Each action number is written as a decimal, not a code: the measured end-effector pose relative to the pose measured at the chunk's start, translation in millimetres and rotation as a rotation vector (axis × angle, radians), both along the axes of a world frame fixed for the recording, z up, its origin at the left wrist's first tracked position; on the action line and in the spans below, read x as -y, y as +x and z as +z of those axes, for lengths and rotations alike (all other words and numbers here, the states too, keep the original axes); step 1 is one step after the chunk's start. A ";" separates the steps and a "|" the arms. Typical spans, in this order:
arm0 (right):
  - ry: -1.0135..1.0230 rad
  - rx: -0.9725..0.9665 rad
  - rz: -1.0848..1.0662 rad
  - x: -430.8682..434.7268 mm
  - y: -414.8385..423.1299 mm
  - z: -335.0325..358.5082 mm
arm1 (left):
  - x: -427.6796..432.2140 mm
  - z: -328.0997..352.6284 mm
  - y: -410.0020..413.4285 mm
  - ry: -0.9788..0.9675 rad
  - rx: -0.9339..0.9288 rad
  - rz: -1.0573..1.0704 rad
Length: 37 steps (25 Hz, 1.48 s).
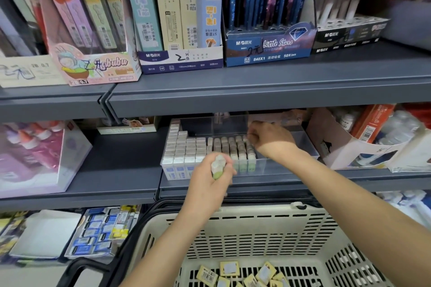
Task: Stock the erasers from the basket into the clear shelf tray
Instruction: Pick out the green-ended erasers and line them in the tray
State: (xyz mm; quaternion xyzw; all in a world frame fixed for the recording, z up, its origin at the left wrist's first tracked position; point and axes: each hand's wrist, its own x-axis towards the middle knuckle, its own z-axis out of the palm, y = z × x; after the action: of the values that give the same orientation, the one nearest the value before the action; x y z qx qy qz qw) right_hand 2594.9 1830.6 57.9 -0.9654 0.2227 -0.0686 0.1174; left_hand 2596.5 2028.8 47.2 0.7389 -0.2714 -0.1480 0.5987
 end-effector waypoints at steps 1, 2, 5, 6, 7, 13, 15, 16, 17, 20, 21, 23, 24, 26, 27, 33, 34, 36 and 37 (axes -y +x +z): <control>0.012 -0.017 0.003 0.0 0.5 0.9 | -5.7 -1.9 -6.8 0.000 -0.048 -0.007; 0.021 -0.037 0.006 0.2 0.1 3.8 | -9.6 -3.9 -12.7 0.001 -0.079 -0.008; 0.049 0.027 0.011 -4.0 -10.8 18.6 | -12.2 -7.9 -24.1 -0.047 -0.213 -0.042; 0.101 0.085 0.041 -9.8 -18.6 23.0 | -10.7 -9.1 -25.0 -0.061 -0.265 -0.051; 0.201 0.141 0.110 -17.7 -28.2 26.2 | -8.3 -9.7 -25.1 -0.063 -0.293 -0.051; 0.432 0.089 0.533 -65.6 -83.6 26.9 | 8.5 -10.9 -30.1 0.063 -0.167 -0.141; 0.411 0.092 0.490 -65.1 -89.9 24.7 | 10.5 -14.4 -34.0 0.123 -0.156 -0.147; 0.431 0.091 0.478 -64.7 -92.4 25.2 | 10.7 -16.8 -36.0 0.144 -0.149 -0.142; 0.447 0.083 0.475 -64.6 -94.3 26.8 | 10.3 -18.2 -37.3 0.151 -0.149 -0.133; 0.484 0.123 0.386 -51.3 -95.6 36.7 | 7.4 -18.3 -34.3 0.112 -0.199 -0.053; 0.479 0.168 0.313 -42.4 -93.4 41.4 | 5.8 -18.0 -32.0 0.101 -0.227 -0.022; 0.390 0.266 0.140 -23.1 -86.5 49.6 | 3.3 -15.8 -27.9 -0.004 -0.360 0.026; 0.310 0.307 0.070 -15.1 -82.4 52.6 | 2.6 -14.9 -26.7 -0.071 -0.423 0.036; 0.231 0.342 0.034 -5.5 -74.0 55.0 | 0.6 -13.1 -27.1 -0.138 -0.439 0.036; 0.232 0.332 0.045 -3.8 -69.9 54.0 | 0.0 -11.9 -27.8 -0.145 -0.421 0.029; 0.077 0.172 0.174 -4.2 -60.7 44.3 | -2.7 -12.8 -27.1 -0.170 -0.347 0.011; 0.064 0.148 0.184 -4.4 -60.4 42.7 | -2.7 -13.5 -27.1 -0.174 -0.343 0.009; 0.074 0.095 0.184 -4.8 -58.5 37.6 | -1.9 -15.8 -26.8 -0.192 -0.348 0.008; 0.080 0.060 0.178 -4.8 -57.2 34.4 | -1.0 -16.5 -26.4 -0.202 -0.358 0.009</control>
State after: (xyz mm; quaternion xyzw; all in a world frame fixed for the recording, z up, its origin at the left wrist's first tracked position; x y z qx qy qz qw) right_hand 2537.7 1835.3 92.3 -0.9734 0.1351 -0.0777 0.1679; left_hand 2570.1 2029.7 30.7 0.6384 -0.1708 -0.2463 0.7089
